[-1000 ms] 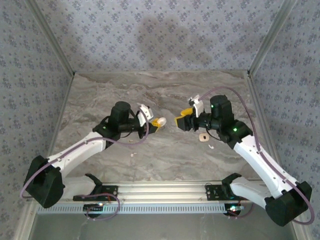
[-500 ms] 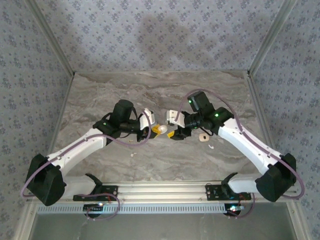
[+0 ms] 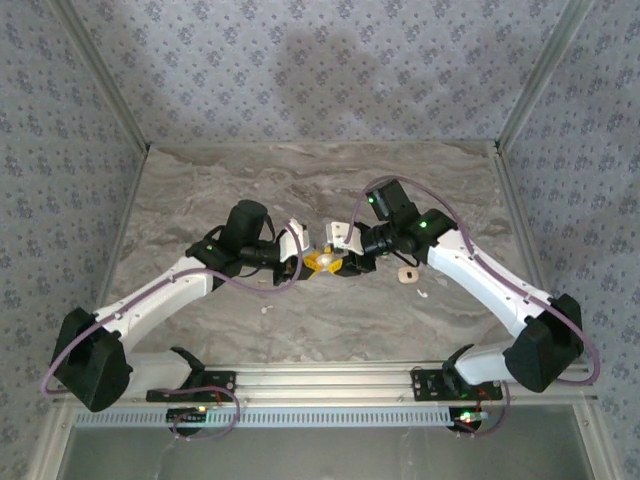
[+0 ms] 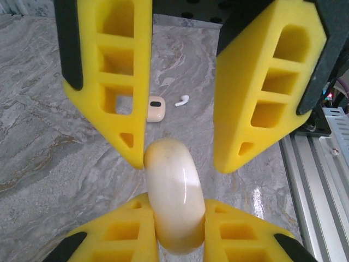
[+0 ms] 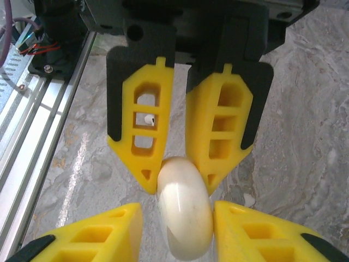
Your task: Insert wireless bluetooth earbuds into charging case
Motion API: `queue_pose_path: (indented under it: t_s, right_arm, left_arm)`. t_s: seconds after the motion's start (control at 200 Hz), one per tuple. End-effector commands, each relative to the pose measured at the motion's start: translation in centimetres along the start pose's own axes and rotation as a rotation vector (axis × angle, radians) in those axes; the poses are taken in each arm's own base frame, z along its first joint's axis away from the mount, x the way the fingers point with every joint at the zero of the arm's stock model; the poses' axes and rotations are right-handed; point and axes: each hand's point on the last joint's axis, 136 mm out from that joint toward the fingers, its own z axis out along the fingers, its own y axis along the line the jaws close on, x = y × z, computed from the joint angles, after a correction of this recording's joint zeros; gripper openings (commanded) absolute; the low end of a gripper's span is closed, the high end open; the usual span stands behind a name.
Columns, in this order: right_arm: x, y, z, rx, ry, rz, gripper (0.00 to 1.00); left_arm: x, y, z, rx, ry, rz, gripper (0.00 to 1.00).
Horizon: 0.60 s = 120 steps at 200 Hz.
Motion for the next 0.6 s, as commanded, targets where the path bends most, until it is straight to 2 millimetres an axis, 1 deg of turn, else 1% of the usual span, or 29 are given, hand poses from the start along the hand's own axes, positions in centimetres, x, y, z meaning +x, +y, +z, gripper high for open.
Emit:
queue_pose_path:
  t_s: [0.0, 0.245, 0.355, 0.47, 0.515, 0.595]
  right_arm:
    - [-1.44, 0.32, -0.17, -0.033, -0.048, -0.023, 0.36]
    - [-1.15, 0.3, 0.18, -0.045, -0.042, -0.01, 0.36]
    - [-1.2, 0.6, 0.12, -0.062, -0.044, -0.001, 0.32]
    - [-1.15, 0.72, -0.12, -0.067, -0.037, -0.006, 0.24]
    - [-1.15, 0.79, -0.23, -0.068, -0.036, -0.007, 0.22]
    - [-1.2, 0.81, -0.59, -0.06, -0.036, -0.008, 0.2]
  left_arm:
    - [-1.43, -0.28, -0.49, 0.018, -0.033, 0.037, 0.17]
    - [-1.81, -0.32, -0.64, 0.018, -0.042, 0.046, 0.17]
    - [-1.92, -0.35, -0.73, 0.017, -0.044, 0.048, 0.17]
    - [-2.07, -0.3, -0.84, 0.012, -0.042, 0.047, 0.18]
    - [-2.19, -0.26, -0.91, 0.008, -0.043, 0.047, 0.2]
    - [-2.22, -0.01, -0.97, -0.01, -0.044, 0.044, 0.27]
